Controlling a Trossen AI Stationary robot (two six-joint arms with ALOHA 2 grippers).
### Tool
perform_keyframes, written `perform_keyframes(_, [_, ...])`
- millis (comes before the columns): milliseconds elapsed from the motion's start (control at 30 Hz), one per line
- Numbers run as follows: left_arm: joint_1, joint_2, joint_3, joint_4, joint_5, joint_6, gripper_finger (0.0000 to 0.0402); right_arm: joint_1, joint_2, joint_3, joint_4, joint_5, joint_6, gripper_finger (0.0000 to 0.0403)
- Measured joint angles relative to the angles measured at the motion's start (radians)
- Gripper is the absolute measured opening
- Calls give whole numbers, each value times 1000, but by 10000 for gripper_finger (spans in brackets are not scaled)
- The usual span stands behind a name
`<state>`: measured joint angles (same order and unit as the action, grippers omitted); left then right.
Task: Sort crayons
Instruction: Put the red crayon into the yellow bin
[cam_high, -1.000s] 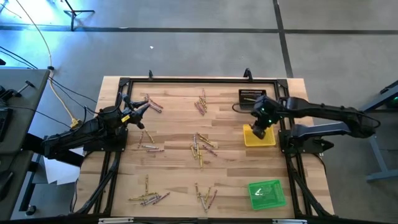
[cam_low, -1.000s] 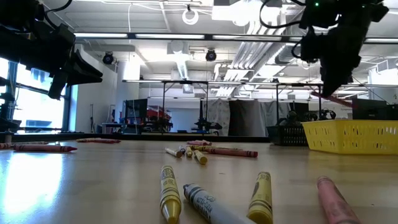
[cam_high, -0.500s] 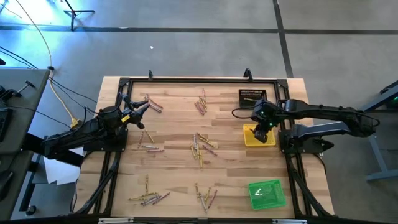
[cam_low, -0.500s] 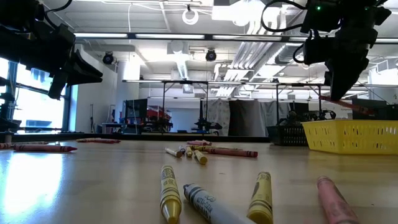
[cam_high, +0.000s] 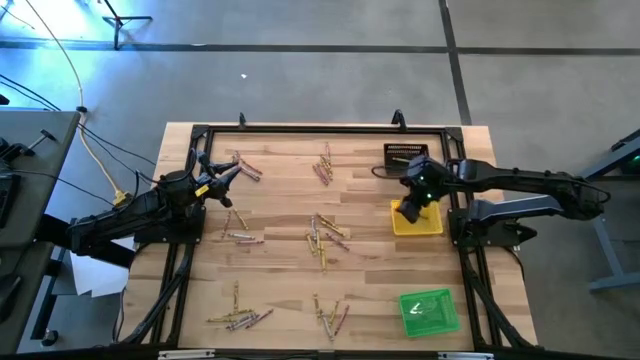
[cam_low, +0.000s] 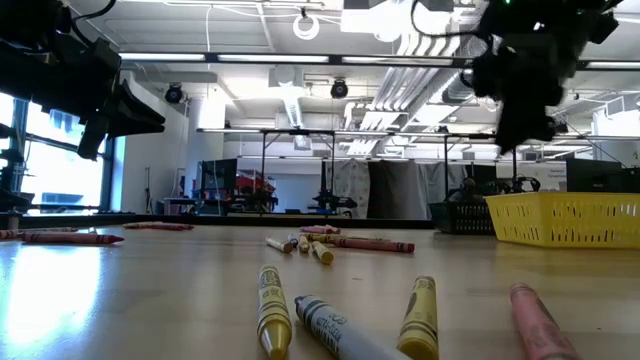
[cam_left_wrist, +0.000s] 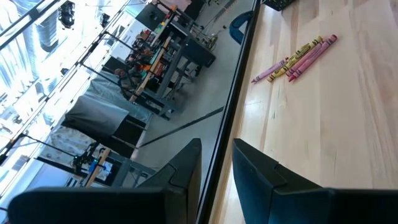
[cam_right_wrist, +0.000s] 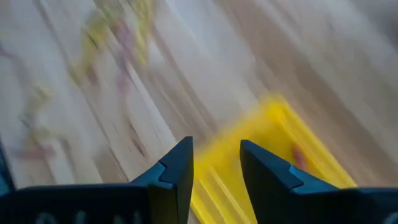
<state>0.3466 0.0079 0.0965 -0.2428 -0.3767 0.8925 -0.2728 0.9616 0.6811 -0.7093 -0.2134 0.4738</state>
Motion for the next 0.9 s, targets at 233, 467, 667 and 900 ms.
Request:
perform_keyframes(233, [0,0,0,0,0,0,77,-33,150,19,334,49,59,118])
perform_keyframes(467, [0,0,0,0,0,0,77,-77,461,223,331,49,64,119])
perform_keyframes(667, [0,0,0,0,0,0,77,-115,695,474,321,73,60,119])
perform_keyframes(900, [0,0,0,0,0,0,77,-152,920,766,135,109,68,119])
